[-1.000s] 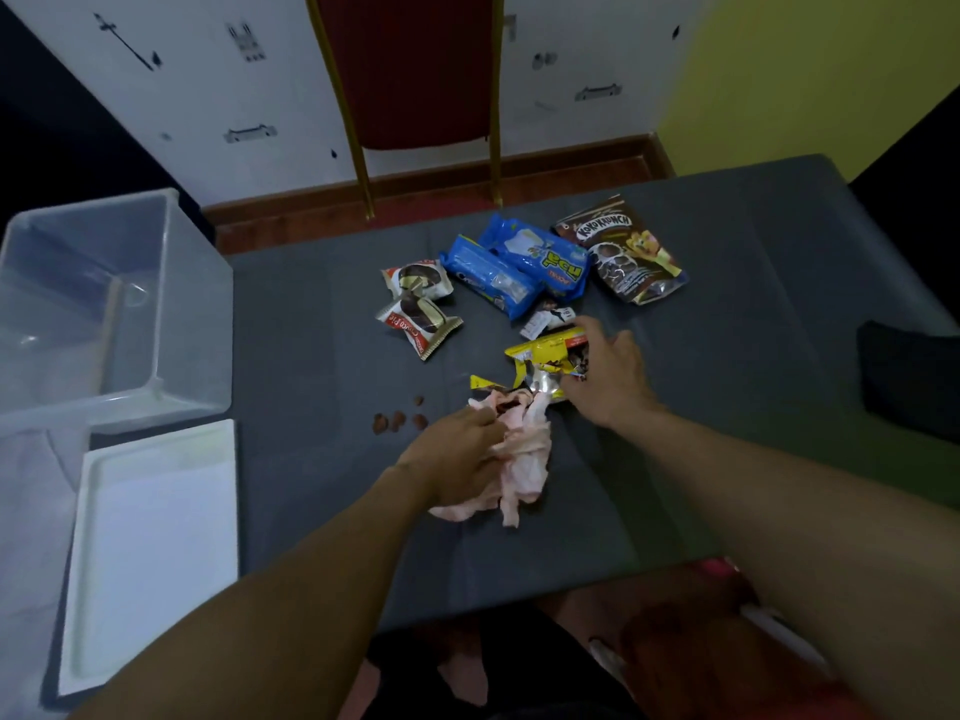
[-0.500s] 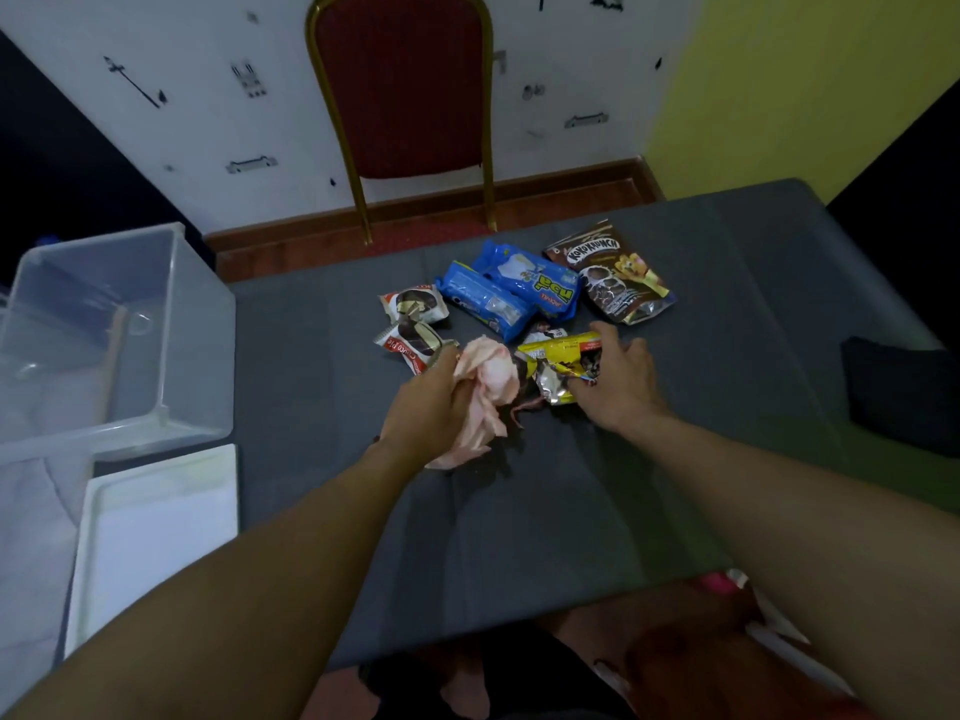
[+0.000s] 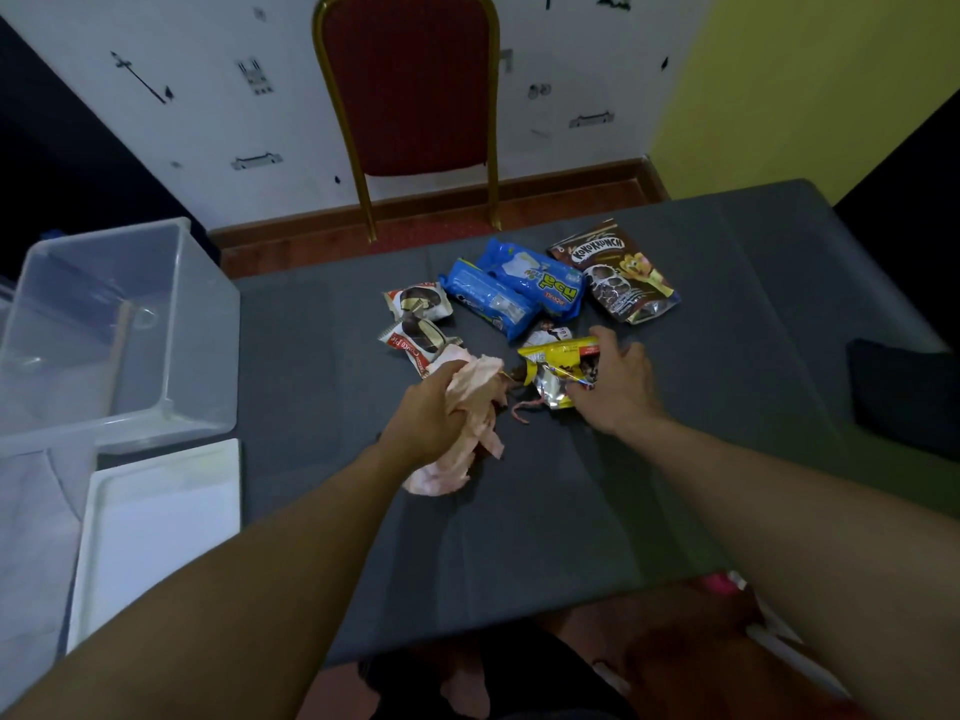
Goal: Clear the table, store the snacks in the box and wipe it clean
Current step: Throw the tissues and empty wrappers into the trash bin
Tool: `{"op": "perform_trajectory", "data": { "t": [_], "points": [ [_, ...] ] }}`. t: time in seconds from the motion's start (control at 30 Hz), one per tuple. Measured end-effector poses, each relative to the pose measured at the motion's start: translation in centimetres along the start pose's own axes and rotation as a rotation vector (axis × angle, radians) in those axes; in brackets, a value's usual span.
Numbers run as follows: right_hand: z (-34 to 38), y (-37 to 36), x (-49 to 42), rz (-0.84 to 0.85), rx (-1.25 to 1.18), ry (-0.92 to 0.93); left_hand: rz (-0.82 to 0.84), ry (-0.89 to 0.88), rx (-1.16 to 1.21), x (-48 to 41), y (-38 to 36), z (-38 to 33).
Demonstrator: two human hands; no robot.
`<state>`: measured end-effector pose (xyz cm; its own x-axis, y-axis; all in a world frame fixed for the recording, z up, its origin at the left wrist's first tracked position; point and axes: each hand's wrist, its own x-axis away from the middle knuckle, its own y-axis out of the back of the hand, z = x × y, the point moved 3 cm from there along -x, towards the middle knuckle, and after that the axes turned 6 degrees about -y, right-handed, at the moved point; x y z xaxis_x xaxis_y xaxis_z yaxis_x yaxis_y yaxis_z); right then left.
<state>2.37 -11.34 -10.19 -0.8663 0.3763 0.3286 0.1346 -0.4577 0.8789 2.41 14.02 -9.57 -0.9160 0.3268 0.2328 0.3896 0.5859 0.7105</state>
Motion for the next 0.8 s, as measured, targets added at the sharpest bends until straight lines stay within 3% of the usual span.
{"op": "perform_trajectory", "data": {
  "t": [0.4,0.6,0.7,0.8],
  "points": [
    [-0.9,-0.3,0.4,0.017,-0.009,-0.022,-0.125,0.012,0.005,-0.2,-0.3,-0.9],
    [-1.3,-0.4,0.6,0.013,-0.015,-0.001,0.182,0.109,-0.205,-0.9,-1.8,-0.2],
    [-1.4,-0.7,0.6,0.02,-0.033,0.007,0.177,0.064,-0.36,-1.4,-2.6,0.5],
    [-1.4,-0.9,0.6,0.021,-0.057,0.01,0.142,0.053,-0.288,-2.4,-3.3,0.9]
  ]
}}
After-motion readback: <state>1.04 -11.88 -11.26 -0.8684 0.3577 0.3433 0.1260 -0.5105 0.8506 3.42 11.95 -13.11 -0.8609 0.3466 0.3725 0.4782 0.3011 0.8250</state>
